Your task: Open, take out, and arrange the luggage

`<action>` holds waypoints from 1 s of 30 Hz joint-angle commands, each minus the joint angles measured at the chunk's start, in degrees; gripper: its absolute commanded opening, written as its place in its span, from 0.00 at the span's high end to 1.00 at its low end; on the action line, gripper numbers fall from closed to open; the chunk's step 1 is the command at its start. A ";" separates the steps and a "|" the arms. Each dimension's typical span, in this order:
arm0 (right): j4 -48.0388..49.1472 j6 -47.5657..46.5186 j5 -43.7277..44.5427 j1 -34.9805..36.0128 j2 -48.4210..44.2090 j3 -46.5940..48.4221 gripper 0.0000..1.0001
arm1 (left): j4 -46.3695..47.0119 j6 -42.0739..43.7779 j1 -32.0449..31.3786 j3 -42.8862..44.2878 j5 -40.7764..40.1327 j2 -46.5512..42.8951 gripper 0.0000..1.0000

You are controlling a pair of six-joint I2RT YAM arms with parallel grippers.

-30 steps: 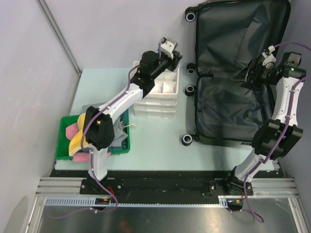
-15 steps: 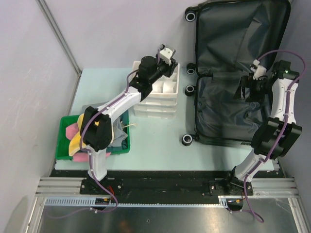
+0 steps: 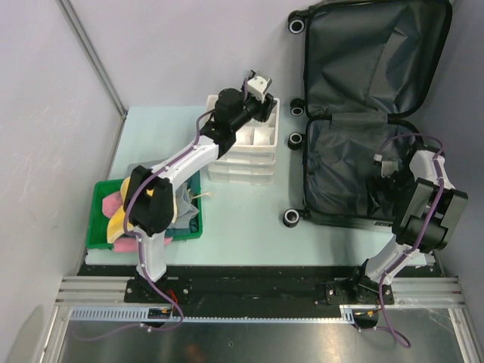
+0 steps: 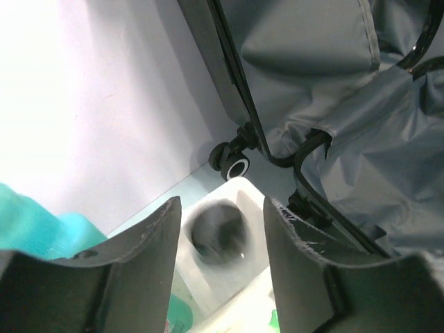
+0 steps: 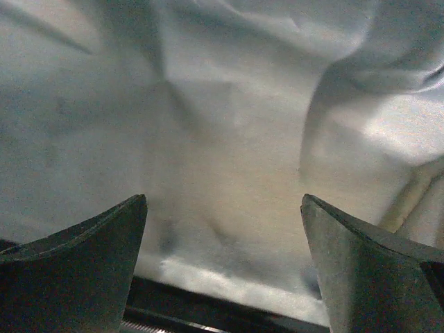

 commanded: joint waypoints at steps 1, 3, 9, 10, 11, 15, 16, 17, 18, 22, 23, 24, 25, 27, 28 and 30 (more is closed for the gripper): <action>7.77 -1.86 5.46 -1.19 -1.71 -3.58 0.03 | 2.89 -1.44 0.59 -1.01 0.58 -5.15 0.29; 10.16 -1.43 5.99 -1.37 -1.10 -4.73 0.03 | 2.89 -1.97 0.59 -1.45 1.19 -6.47 0.19; 16.67 1.47 5.56 -0.93 0.66 -5.09 0.02 | 2.89 -3.20 0.67 -4.09 6.64 -12.35 0.00; 17.98 1.91 5.03 -0.75 0.49 -5.09 0.03 | 2.89 -3.38 0.67 -4.88 7.69 -13.32 0.00; 18.60 2.00 4.77 -0.58 0.40 -5.09 0.03 | 2.89 -3.64 0.67 -5.23 8.13 -15.15 0.00; 20.11 2.53 1.96 -0.40 -1.88 -5.09 0.02 | 2.63 -3.64 0.67 -8.22 11.03 -20.70 0.00; 20.28 2.71 0.39 -0.40 -3.28 -5.09 0.02 | 2.45 -3.55 0.67 -9.70 11.21 -21.84 0.00; 20.28 2.97 -0.41 -0.49 -4.25 -5.09 0.01 | 2.10 -4.16 0.76 -10.41 11.21 -24.20 0.00; 20.54 3.15 -1.29 -0.49 -5.13 -5.00 0.00 | 0.45 -4.78 0.85 -11.12 11.39 -25.36 0.00; 24.13 5.69 -7.52 -0.49 -10.57 -4.91 0.00 | -4.75 -10.13 3.22 -13.40 14.90 -30.10 0.00; 24.93 6.74 -8.67 -0.49 -12.67 -4.83 0.00 | -5.80 -11.71 4.62 -13.76 15.43 -31.77 0.00; 25.90 7.10 -9.64 0.12 -13.82 -4.56 0.00 | -8.33 -12.25 5.41 -14.11 16.22 -32.65 0.00; 25.99 7.28 -11.56 0.47 -14.62 -4.39 0.00 | -10.10 -12.25 6.12 -14.46 16.66 -34.05 0.00; 25.38 7.37 -12.89 2.75 -16.29 -3.42 0.00 | -15.88 -10.77 8.31 -15.08 17.88 -35.38 0.00; 25.12 7.28 -12.99 3.72 -16.65 -3.16 0.00 | -18.01 -9.45 8.93 -16.47 18.68 -36.95 0.00; 23.98 7.02 -12.90 6.00 -17.52 -2.54 0.00 | -23.44 0.01 9.64 -17.97 20.52 -38.28 0.00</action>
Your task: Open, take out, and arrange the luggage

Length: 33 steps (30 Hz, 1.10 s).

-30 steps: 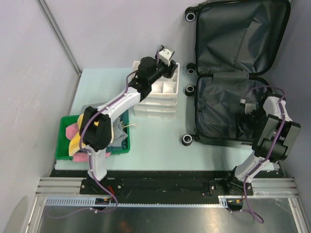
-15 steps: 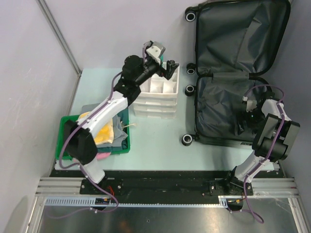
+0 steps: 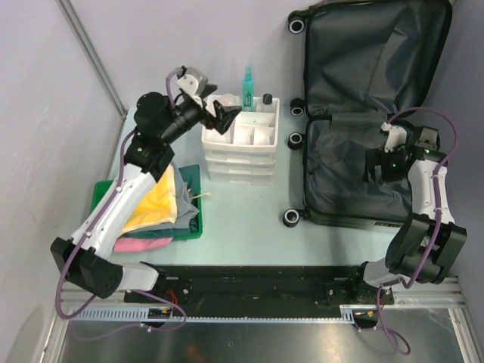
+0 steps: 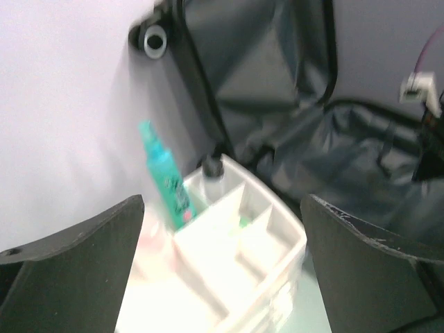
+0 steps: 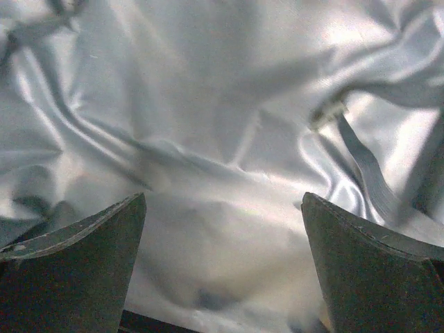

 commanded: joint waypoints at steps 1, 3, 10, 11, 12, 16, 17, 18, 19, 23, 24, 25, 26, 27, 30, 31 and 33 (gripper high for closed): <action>0.19 0.85 -3.98 6.27 -2.38 2.64 0.00 | -14.51 10.52 1.79 -4.40 7.75 -5.01 0.00; -0.33 0.85 -3.28 8.30 -3.43 2.82 0.00 | -18.89 20.99 1.71 -5.29 9.44 -5.73 0.00; -2.71 1.29 -2.75 13.41 -3.53 4.84 0.00 | -31.13 37.89 1.53 0.06 8.58 1.55 0.06; -3.06 1.38 -2.75 13.41 -3.35 5.10 0.00 | -31.66 40.07 1.53 0.15 7.53 2.09 0.07; -3.15 1.47 -2.66 13.50 -3.18 5.89 0.00 | -31.92 40.62 1.53 0.33 7.00 2.70 0.09; -3.59 2.61 -2.58 13.23 -2.21 7.30 0.00 | -31.84 33.45 1.62 5.93 3.83 8.57 0.19; -3.59 2.78 -2.49 13.23 -2.21 7.39 0.00 | -31.84 25.41 1.62 7.26 3.39 9.55 0.21; -3.42 2.96 -2.49 13.32 -2.29 7.39 0.00 | -31.75 21.24 1.62 8.23 3.39 10.52 0.24; -3.50 2.96 -2.49 13.32 -2.21 7.39 0.00 | -31.49 16.94 1.62 9.46 3.47 11.92 0.26; -2.89 4.28 -1.79 12.97 -1.94 7.39 0.00 | -29.30 0.23 -0.13 7.98 -2.48 12.99 0.34; -2.71 4.71 -1.61 12.80 -1.77 7.39 0.00 | -28.07 -0.50 -0.66 7.28 -4.68 13.08 0.36; -2.54 4.89 -1.52 12.62 -1.77 7.39 0.00 | -27.28 -0.77 -1.28 6.32 -10.35 13.25 0.38; -2.45 4.98 -1.52 12.53 -1.59 7.48 0.00 | -26.75 -2.25 -2.07 6.22 -12.59 13.51 0.39; -2.53 4.98 -1.26 12.44 -1.59 7.48 0.00 | -26.13 -2.53 -2.25 6.22 -14.00 13.87 0.39; -2.53 5.33 -0.73 12.27 -1.15 7.56 0.00 | -24.73 -4.11 -2.95 6.66 -19.27 15.18 0.46; -2.45 5.59 -0.82 12.35 -0.98 7.56 0.00 | -24.63 -4.20 -3.21 7.53 -20.42 16.41 0.47; -2.45 5.86 -0.47 12.27 -0.71 7.65 0.00 | -24.37 -4.81 -4.36 8.41 -23.41 17.64 0.53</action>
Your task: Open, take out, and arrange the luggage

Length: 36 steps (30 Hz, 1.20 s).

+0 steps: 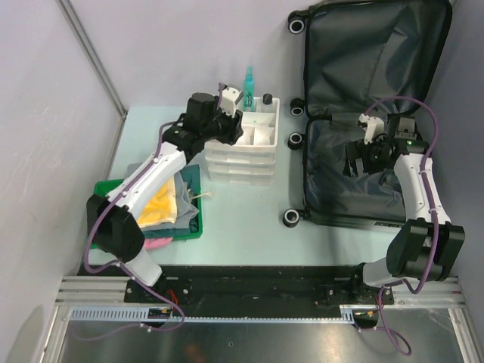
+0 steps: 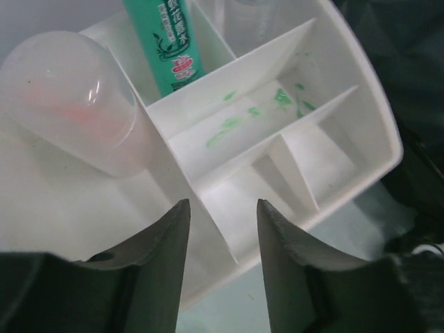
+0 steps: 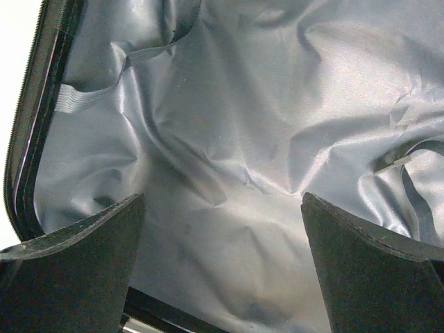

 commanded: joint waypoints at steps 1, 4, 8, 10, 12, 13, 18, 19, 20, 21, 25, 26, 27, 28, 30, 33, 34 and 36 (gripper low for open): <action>0.92 1.55 1.13 -0.32 0.58 2.58 0.00 | 2.97 -7.55 -1.69 2.75 -10.00 4.09 0.55; 0.83 1.73 1.39 -0.24 1.28 3.02 0.00 | 3.06 -8.25 -3.01 4.25 -13.60 6.29 0.61; 0.31 1.64 2.10 -0.32 2.07 4.07 0.00 | 3.15 -9.04 -3.19 5.13 -16.58 7.44 0.81; 0.22 1.64 2.18 -0.41 2.16 4.43 0.00 | 3.06 -9.83 -2.40 6.27 -19.48 7.97 0.99; 0.22 1.73 2.18 -0.32 2.60 4.69 0.00 | 3.06 -10.36 -1.17 7.50 -20.45 8.76 1.00; 0.39 1.82 2.18 -0.32 2.77 4.95 0.00 | 3.06 -10.45 0.40 9.07 -20.72 9.20 1.00; 0.39 2.17 2.01 -0.32 4.00 6.18 0.00 | 3.06 -8.87 6.56 14.09 -23.00 11.48 1.00; 0.48 2.17 1.92 -0.32 4.09 6.45 0.00 | 3.06 -7.83 8.48 15.40 -24.40 11.83 1.00; 0.39 2.26 1.92 -0.24 4.27 6.80 0.00 | 3.06 -7.73 9.63 15.94 -25.11 12.01 1.00; 0.39 2.17 1.83 -0.24 4.36 6.97 0.00 | 3.06 -7.73 10.77 16.47 -25.29 12.27 1.00; 0.30 1.82 1.66 -0.41 4.97 7.33 0.00 | 3.06 -5.45 16.31 16.91 -25.82 11.93 1.00; 0.13 1.82 1.57 -0.32 5.15 7.50 0.00 | 3.15 -5.01 17.37 16.82 -25.56 11.93 1.00; 0.13 1.73 1.48 -0.32 5.32 7.76 0.00 | 3.15 -4.48 18.34 16.82 -25.21 11.93 1.00; 0.04 1.73 1.31 -0.32 5.67 8.03 0.00 | 3.32 -3.61 20.52 17.00 -24.60 11.93 1.00; -0.14 1.73 0.96 -0.32 5.94 8.64 0.00 | 3.59 -1.23 22.82 17.00 -21.17 12.19 1.00; -0.40 1.65 0.43 -0.32 6.47 9.00 0.01 | 4.12 1.15 26.86 17.18 -17.39 12.72 1.00; -0.49 1.56 0.34 -0.32 6.64 9.17 0.00 | 4.20 1.76 28.96 17.09 -16.34 12.89 1.00; -0.49 1.29 0.25 -0.32 7.08 9.26 0.00 | 4.38 2.38 30.12 16.91 -13.89 12.98 1.00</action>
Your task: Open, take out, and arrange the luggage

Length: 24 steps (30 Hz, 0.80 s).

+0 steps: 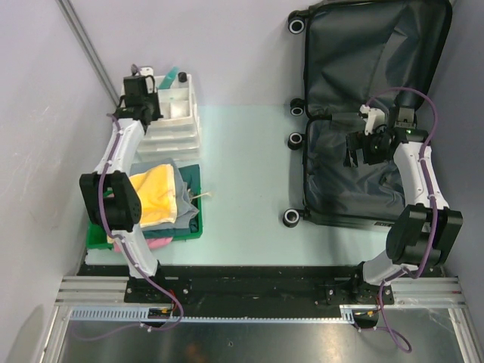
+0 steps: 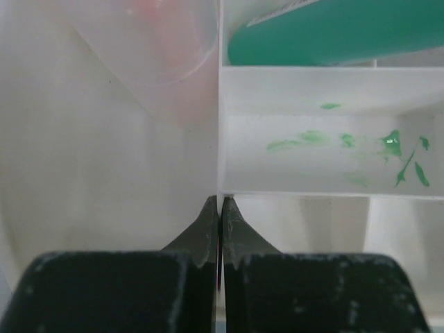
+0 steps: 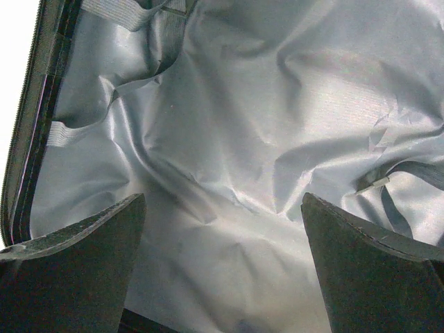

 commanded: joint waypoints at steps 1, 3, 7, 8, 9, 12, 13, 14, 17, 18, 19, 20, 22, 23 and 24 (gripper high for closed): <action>-0.16 -0.26 -1.06 -0.28 0.76 2.64 0.01 | 6.85 6.99 3.34 4.19 4.47 -1.79 1.00; -0.25 -0.43 -1.32 -0.19 1.03 2.73 0.00 | 7.29 8.39 3.53 3.23 6.22 -2.14 1.00; -0.51 -0.52 -1.68 -0.28 1.20 2.99 0.00 | 7.29 8.66 3.96 2.52 8.42 -2.67 0.96; -0.60 -0.52 -1.76 -0.28 1.12 3.08 0.00 | 7.29 9.02 4.05 2.43 8.95 -3.63 0.82; -0.69 -0.52 -1.85 -0.28 1.12 3.17 0.00 | 7.29 9.45 4.05 1.74 9.57 -4.25 0.72; -0.86 -0.52 -2.03 -0.37 0.94 3.25 0.00 | 7.29 10.16 4.05 1.55 11.33 -6.62 0.37; -1.04 -0.52 -2.12 -0.28 0.94 3.43 0.00 | 7.29 10.25 3.97 1.81 11.24 -7.32 0.31; -1.04 -0.52 -2.12 -0.28 0.85 3.52 0.00 | 7.29 10.95 3.97 2.34 12.11 -8.20 0.24; -1.21 -0.52 -2.20 -0.46 1.12 3.96 0.00 | 7.29 14.02 4.05 4.01 12.56 -9.87 0.17; -1.13 -0.52 -2.20 -0.46 1.12 4.13 0.00 | 7.29 15.16 4.05 4.97 12.91 -10.05 0.17; -1.13 -0.52 -2.29 -0.54 1.20 4.22 0.00 | 7.38 15.35 3.97 5.50 12.83 -9.97 0.17; -1.13 -0.44 -2.38 -0.54 1.38 4.22 0.00 | 7.38 15.43 3.97 6.12 13.61 -9.62 0.16; -1.04 -0.17 -2.47 -0.54 1.73 4.40 0.00 | 7.47 15.35 3.79 7.96 14.06 -8.83 0.14; -0.86 0.09 -2.64 -0.54 2.08 4.57 0.00 | 7.55 15.26 3.79 8.58 14.23 -7.78 0.13; -0.95 0.27 -2.73 -0.54 2.26 4.66 0.00 | 7.73 15.00 3.70 9.80 14.93 -7.16 0.11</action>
